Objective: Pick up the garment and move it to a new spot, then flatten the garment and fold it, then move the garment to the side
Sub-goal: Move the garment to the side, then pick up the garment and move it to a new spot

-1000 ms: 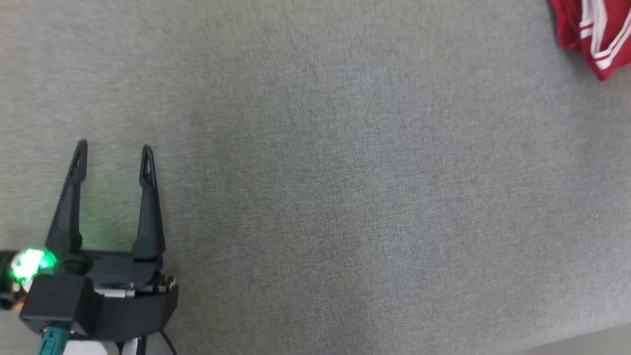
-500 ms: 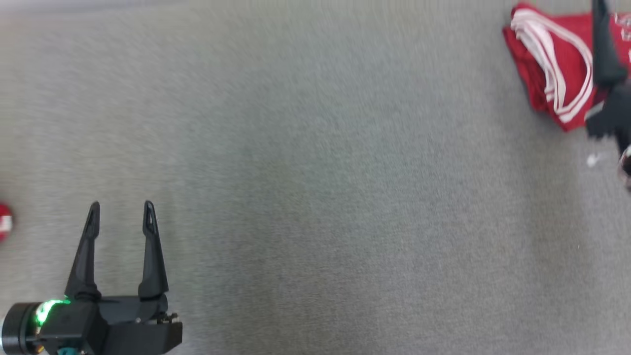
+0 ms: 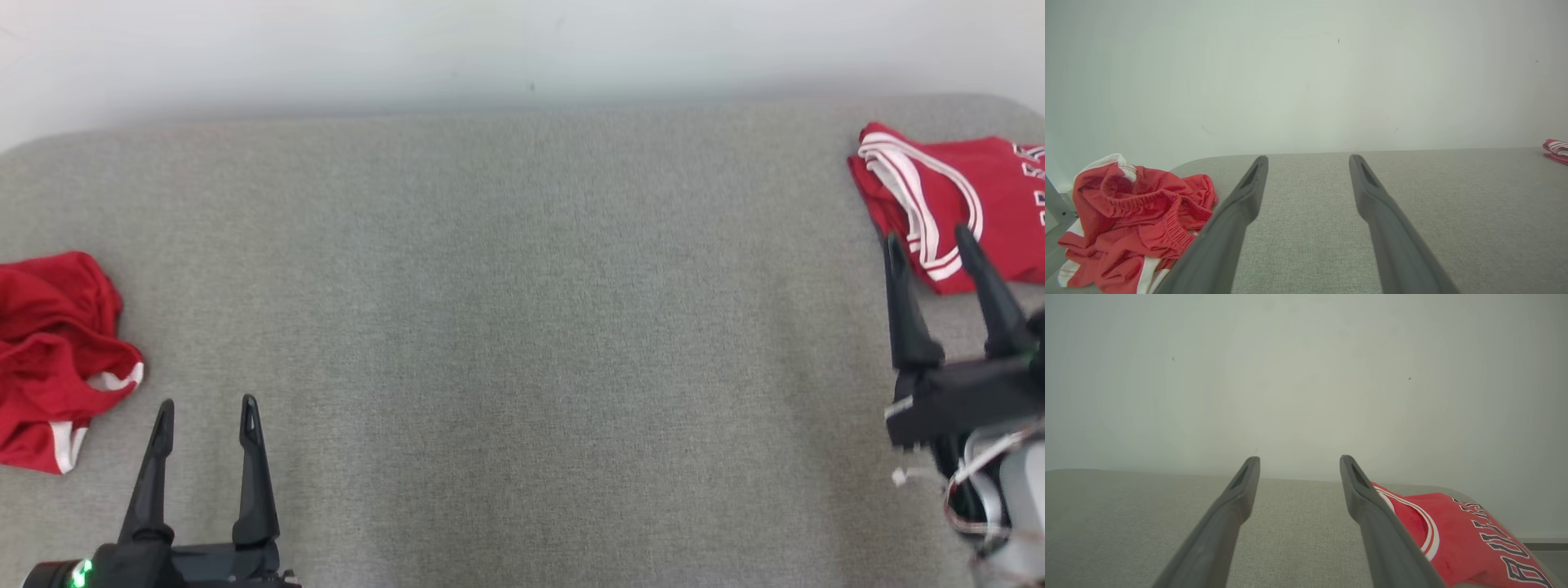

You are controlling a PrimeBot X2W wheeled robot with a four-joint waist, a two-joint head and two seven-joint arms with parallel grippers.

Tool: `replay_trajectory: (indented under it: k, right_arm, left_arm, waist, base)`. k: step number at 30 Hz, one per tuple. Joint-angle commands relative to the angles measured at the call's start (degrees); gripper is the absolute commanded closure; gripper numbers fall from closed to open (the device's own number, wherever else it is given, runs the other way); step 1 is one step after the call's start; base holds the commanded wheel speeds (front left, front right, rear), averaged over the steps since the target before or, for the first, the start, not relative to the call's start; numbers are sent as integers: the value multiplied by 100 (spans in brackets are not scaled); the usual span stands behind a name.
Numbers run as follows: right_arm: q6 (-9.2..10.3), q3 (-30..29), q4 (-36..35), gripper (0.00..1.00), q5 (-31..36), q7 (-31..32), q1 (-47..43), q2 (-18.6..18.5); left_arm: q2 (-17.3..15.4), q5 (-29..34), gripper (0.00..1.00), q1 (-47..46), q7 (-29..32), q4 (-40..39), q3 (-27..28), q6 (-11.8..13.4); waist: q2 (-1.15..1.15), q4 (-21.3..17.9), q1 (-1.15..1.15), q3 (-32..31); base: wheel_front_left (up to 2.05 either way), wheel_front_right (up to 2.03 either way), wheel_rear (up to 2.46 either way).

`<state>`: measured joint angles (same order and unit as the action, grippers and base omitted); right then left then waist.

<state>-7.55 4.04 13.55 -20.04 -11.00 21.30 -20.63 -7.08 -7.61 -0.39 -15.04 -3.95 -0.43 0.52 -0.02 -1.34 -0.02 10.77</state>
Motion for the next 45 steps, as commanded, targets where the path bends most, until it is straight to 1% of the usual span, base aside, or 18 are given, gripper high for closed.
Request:
replay_trajectory:
  k: [1, 10, 18, 22, 27, 40, 45]
  right_arm:
    - [15, -84, -115, 0, 39, 23, -209, 72]
    - [15, -392, -983, 0, 203, 177, -1607, 732]
    - [15, -564, -1544, 0, 452, 320, -2516, 1219]
    - [15, -648, -1695, 0, 501, 374, -2737, 1311]
    - [15, -702, -1702, 0, 540, 413, -2904, 1398]
    - [15, -673, -1567, 0, 558, 403, -2943, 1450]
    - [15, -616, -1524, 0, 496, 354, -2929, 1474]
  left_arm:
    - [22, -68, 0, 98, -15, 24, 13, 13]
    - [34, -121, 0, 327, -17, 277, 56, -37]
    - [64, -186, 0, 534, -18, 442, 61, -78]
    - [70, -208, 0, 596, -18, 516, 68, -102]
    - [51, -199, 0, 618, -17, 611, 19, -138]
    - [32, -227, 0, 593, -18, 746, -26, -138]
    - [16, -243, 0, 502, -18, 768, 0, -111]
  waist:
    - [2, 81, 2, -208]
    - [2, 55, 2, -621]
    - [2, 94, 2, -935]
    - [2, 119, 2, -993]
    - [2, 141, 2, -1036]
    - [2, 128, 2, -1072]
    - [2, 270, 2, -1074]
  base:
    - [0, 0, 0]
    - [0, 0, 0]
    - [0, 0, 0]
    - [0, 0, 0]
    - [0, 0, 0]
    - [0, 0, 0]
    - [0, 0, 0]
